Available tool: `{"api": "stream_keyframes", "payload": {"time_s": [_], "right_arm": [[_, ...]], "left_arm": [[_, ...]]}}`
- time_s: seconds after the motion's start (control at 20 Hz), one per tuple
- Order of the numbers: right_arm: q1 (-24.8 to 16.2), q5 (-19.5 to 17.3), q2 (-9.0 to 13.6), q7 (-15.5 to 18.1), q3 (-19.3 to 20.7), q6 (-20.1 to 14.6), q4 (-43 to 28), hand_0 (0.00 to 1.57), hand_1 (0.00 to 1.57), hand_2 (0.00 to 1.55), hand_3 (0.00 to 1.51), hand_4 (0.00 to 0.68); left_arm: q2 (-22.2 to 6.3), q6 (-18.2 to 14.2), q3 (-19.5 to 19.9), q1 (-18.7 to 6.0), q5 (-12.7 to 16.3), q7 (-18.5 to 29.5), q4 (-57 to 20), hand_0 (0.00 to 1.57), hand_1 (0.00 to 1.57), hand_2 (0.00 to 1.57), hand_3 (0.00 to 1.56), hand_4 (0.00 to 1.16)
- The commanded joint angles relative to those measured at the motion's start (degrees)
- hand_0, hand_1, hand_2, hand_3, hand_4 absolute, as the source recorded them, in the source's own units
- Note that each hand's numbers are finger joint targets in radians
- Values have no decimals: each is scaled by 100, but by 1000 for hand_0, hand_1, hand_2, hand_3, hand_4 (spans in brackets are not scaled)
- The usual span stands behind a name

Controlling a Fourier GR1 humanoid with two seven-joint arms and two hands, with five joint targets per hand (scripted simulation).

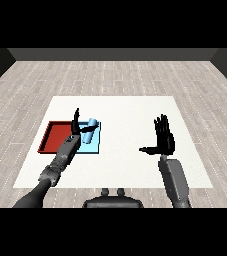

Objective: Pick the blue can and put it in the blue box

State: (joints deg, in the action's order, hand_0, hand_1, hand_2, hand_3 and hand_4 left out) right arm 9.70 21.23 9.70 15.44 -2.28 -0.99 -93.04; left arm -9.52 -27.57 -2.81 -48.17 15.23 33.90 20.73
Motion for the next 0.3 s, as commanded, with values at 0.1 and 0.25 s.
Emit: {"api": "stream_keyframes", "payload": {"time_s": [0.1, 0.25], "right_arm": [[-293, -103, 27, 60, -155, 177, 235, 0, 0, 0, 0, 0], [-558, -187, 141, 203, -169, 297, 104, 0, 0, 0, 0, 0]], "left_arm": [[150, 2006, -179, 558, 306, 968, 1403, 0, 0, 0, 0, 0], [147, 2649, -294, 1314, 555, 837, 2093, 0, 0, 0, 0, 0]]}}
